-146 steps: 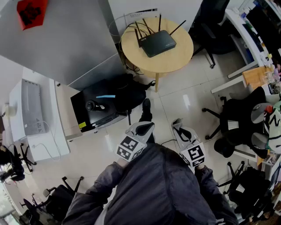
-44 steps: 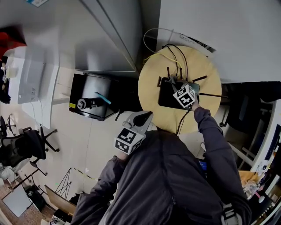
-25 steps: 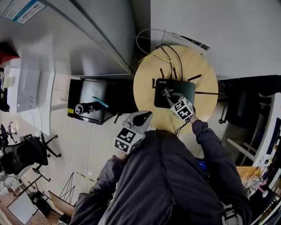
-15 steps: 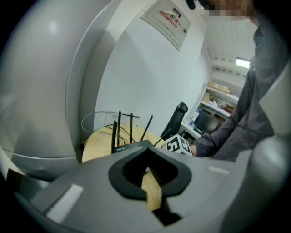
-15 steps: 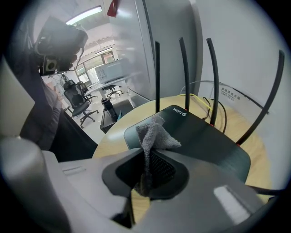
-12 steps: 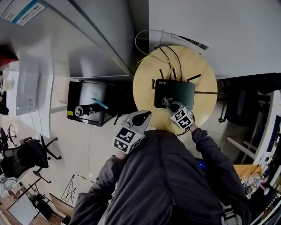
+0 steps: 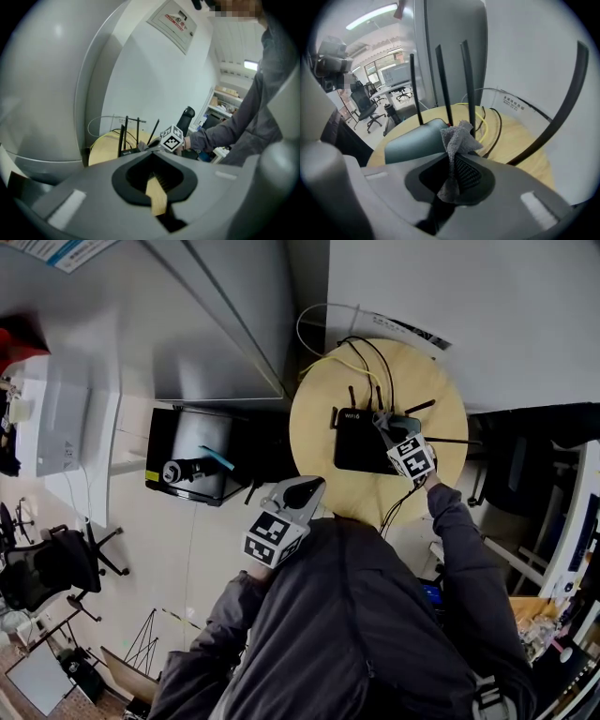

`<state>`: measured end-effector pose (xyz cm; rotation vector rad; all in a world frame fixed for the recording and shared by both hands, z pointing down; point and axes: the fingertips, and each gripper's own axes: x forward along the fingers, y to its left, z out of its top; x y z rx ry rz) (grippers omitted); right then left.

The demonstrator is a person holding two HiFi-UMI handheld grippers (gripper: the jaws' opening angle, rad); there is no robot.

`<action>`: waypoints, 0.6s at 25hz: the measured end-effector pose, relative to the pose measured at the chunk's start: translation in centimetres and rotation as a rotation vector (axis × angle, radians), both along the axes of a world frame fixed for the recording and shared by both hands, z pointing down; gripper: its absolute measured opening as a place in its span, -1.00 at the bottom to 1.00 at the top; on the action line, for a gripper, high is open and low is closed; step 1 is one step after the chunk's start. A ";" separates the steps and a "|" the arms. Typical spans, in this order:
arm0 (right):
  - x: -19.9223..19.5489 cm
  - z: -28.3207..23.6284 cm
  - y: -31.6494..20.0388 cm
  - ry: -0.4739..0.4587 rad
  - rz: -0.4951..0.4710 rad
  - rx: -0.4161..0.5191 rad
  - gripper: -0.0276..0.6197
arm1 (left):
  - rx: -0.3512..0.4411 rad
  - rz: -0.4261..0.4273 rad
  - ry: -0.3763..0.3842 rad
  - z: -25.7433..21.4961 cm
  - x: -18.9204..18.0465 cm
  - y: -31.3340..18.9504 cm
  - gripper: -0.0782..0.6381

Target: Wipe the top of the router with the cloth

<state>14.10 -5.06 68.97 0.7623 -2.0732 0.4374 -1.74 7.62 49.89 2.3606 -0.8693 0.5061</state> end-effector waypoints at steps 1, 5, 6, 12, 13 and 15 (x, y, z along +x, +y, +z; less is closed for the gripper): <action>0.4 0.2 -1.0 0.021 0.002 0.011 -0.82 | 0.002 -0.002 -0.001 0.0 0.0 0.1 -0.78; 0.5 0.9 -2.5 0.072 -0.006 0.003 -0.82 | -0.003 -0.012 -0.002 0.0 -0.2 0.5 -0.78; 0.3 0.9 -2.3 0.088 -0.014 -0.001 -0.82 | -0.004 -0.015 -0.002 0.0 -0.2 0.5 -0.78; 0.0 0.6 -1.2 0.133 -0.040 0.023 -0.82 | -0.005 -0.002 0.001 0.0 0.4 0.8 -0.78; 0.0 0.6 -0.7 0.125 -0.036 0.019 -0.82 | -0.006 0.003 0.001 0.0 0.5 0.8 -0.78; -0.1 0.6 0.3 0.120 -0.037 0.017 -0.82 | -0.007 0.010 0.003 0.1 0.6 0.8 -0.78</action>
